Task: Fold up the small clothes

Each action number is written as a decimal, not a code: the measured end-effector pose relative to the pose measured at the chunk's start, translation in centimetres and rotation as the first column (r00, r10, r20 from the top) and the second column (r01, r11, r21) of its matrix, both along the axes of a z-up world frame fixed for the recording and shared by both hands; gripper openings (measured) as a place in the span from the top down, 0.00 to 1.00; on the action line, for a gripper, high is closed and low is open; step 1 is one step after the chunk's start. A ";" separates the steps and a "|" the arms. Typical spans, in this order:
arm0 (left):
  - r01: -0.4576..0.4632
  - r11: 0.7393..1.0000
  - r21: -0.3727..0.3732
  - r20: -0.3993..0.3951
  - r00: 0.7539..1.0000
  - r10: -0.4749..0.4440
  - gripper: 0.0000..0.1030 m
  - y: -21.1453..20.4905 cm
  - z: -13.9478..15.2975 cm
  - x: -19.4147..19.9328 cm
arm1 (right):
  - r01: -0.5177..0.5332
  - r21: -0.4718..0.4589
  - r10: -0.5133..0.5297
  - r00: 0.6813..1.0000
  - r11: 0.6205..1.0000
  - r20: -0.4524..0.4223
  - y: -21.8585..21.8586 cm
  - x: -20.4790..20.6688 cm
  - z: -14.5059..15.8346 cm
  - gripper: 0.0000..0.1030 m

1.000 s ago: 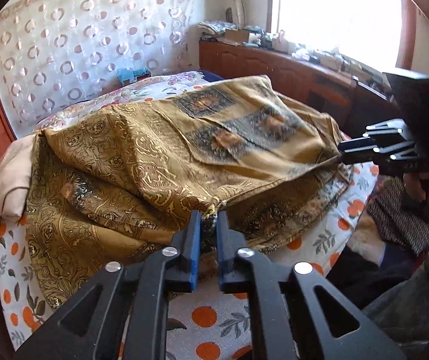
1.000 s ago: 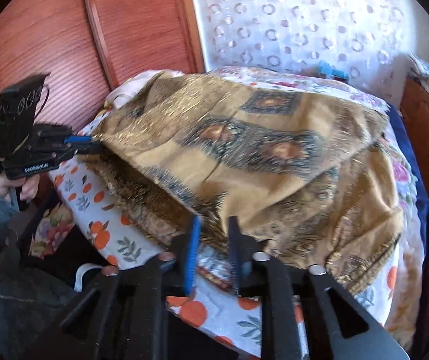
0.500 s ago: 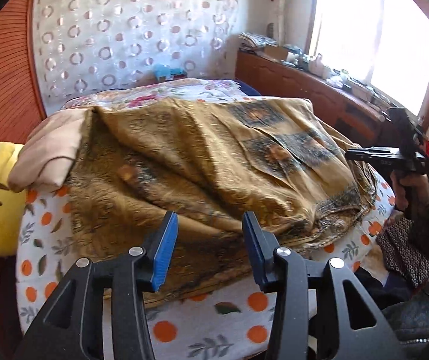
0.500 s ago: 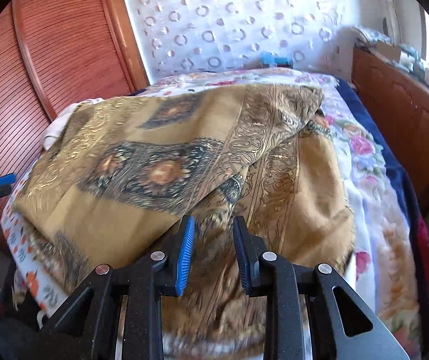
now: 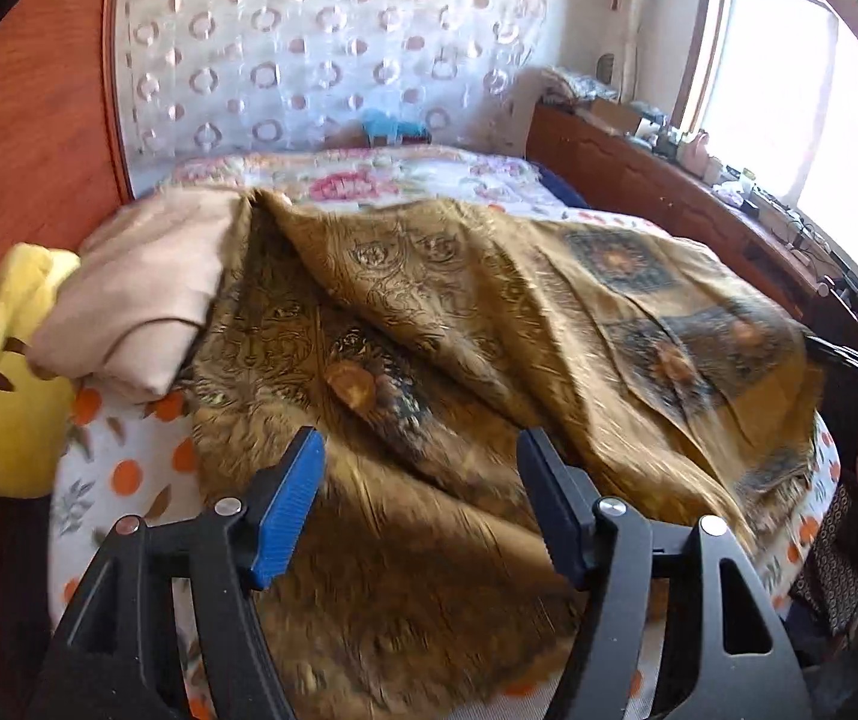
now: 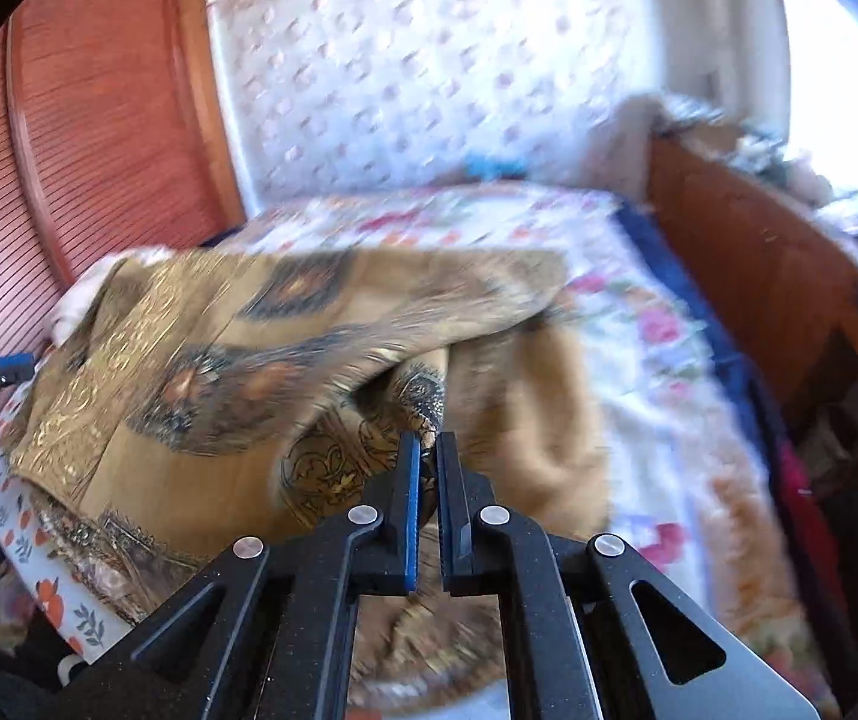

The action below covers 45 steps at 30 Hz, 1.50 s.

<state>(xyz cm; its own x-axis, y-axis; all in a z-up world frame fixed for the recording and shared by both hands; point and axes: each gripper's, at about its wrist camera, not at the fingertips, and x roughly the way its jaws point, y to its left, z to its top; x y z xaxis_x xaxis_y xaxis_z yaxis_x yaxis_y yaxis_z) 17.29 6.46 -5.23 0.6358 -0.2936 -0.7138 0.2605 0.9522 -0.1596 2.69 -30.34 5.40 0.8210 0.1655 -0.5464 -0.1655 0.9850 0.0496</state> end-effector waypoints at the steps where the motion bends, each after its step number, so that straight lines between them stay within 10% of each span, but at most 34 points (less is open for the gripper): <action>1: -0.007 1.000 0.006 -0.018 1.000 0.007 0.35 0.1 -0.5 1.1 | 0.015 -0.003 -0.015 1.000 1.000 0.009 -0.1 -0.6 0.1 0.96; 10: -0.035 0.999 -0.015 -0.093 0.995 0.034 0.54 0.4 -3.3 6.0 | 0.012 0.020 -0.011 0.999 1.000 -0.043 -0.4 -1.2 -1.3 0.96; 16: 0.001 0.999 -0.033 -0.059 0.998 -0.003 0.96 -0.3 -2.8 4.9 | 0.005 0.034 -0.004 0.999 0.999 -0.052 -1.2 -0.2 -1.1 0.96; 21: -0.146 0.980 -0.135 0.130 0.978 0.163 0.97 3.1 1.3 -1.6 | 0.038 0.039 -0.037 0.999 0.998 -0.030 -1.8 -1.1 -1.2 0.96; 41: -0.284 0.956 -0.069 0.050 0.956 0.288 0.96 6.2 -2.7 -6.2 | 0.025 0.040 -0.022 0.997 0.999 -0.074 -0.8 -5.0 -2.8 0.96; 43: -0.284 0.956 -0.073 0.039 0.957 0.288 0.93 6.5 -2.7 -6.3 | 0.024 0.042 -0.021 0.998 0.999 -0.053 -1.0 -5.1 -2.2 0.95; 45: -0.283 0.957 -0.069 0.042 0.957 0.287 0.68 6.4 -2.6 -6.6 | 0.031 0.026 -0.030 0.999 0.999 -0.037 -1.1 -5.0 -1.6 0.86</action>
<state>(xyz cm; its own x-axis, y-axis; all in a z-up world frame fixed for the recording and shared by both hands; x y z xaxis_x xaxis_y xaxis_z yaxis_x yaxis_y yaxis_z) 10.74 12.90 -7.79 0.7344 -0.1371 -0.6648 -0.0111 0.9768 -0.2137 -2.27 -31.47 3.75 0.8056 0.1553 -0.5718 -0.1328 0.9878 0.0813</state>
